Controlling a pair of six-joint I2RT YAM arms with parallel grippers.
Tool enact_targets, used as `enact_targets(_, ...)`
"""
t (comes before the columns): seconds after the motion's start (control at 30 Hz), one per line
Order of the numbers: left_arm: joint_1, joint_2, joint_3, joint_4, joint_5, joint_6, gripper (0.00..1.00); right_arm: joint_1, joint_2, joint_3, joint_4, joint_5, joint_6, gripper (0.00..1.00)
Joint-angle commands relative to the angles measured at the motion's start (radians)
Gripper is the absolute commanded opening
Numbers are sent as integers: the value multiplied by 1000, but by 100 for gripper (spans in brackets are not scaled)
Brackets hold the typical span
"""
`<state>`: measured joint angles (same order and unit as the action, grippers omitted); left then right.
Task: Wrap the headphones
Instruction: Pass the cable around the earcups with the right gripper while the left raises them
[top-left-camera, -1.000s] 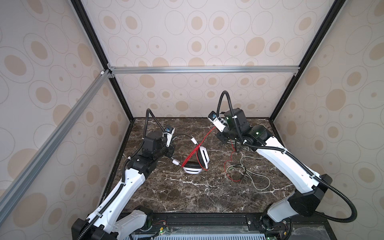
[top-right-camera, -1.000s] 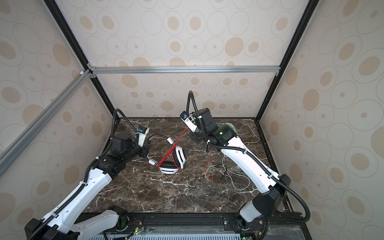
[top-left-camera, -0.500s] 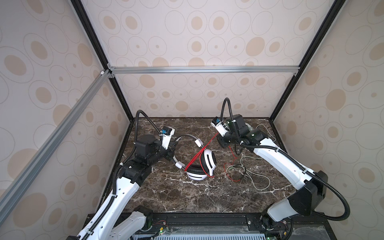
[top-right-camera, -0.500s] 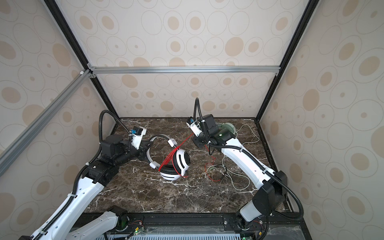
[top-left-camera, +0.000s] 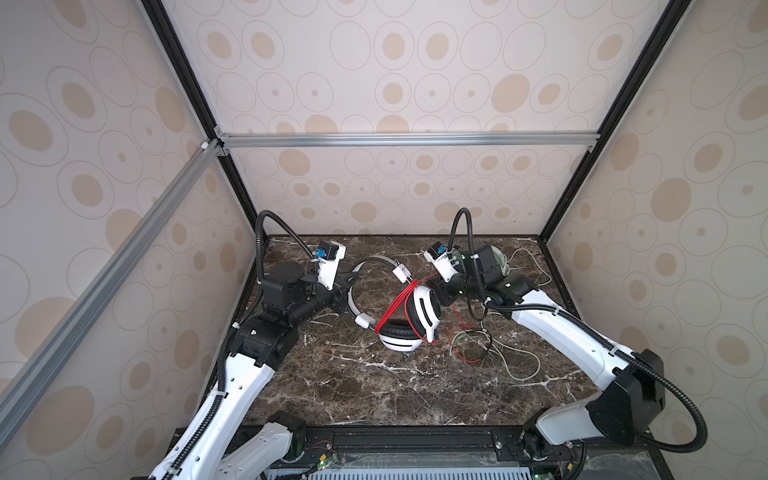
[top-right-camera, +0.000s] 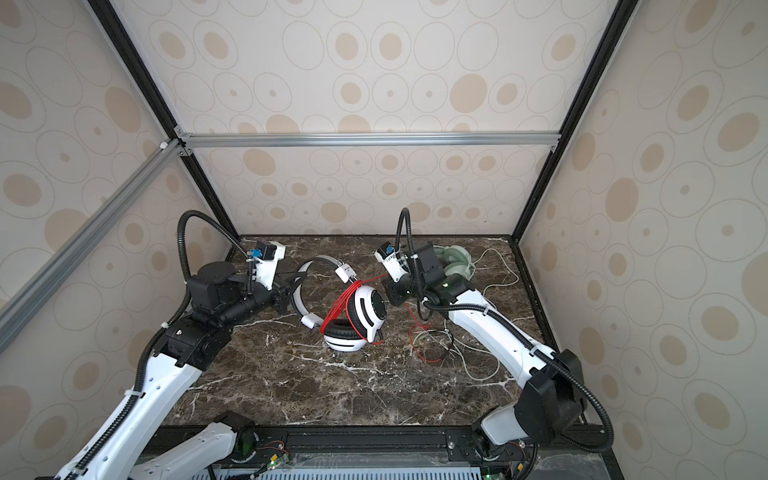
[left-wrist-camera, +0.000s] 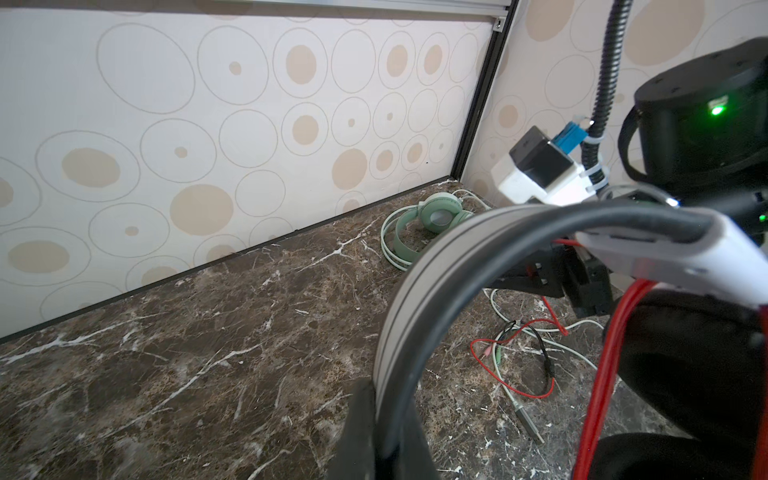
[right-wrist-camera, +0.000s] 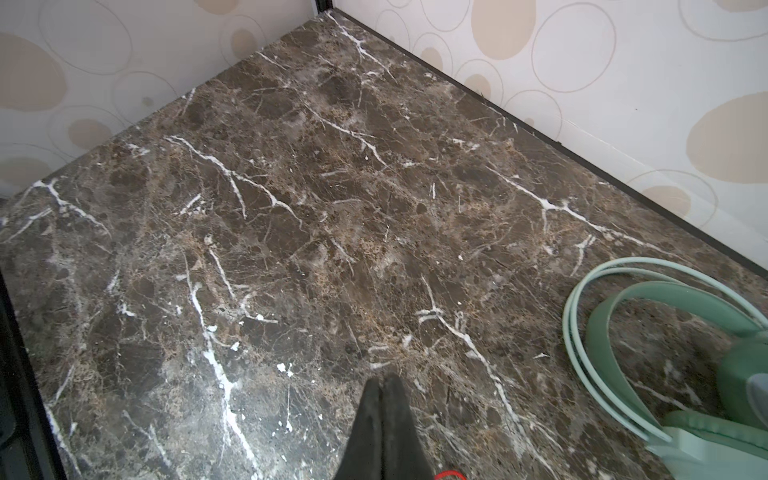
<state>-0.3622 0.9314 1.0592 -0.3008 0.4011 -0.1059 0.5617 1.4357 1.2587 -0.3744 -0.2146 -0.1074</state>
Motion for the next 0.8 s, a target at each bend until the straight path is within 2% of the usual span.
enact_targets(0.0,-5,-9,104,143,112,-91,0,-8,-32,-67,102,-66,36,6)
enact_targets(0.33,-6,53,250,207,158,-186,0,1,-122,-300,498,-223,92,15)
enact_targets(0.57,-5,57,280,248,137,-244,0,2,-132,-392,638,-294,124,18)
enact_targets(0.77,-5,58,312,267,131,-285,0,2,-162,-476,744,-290,158,20)
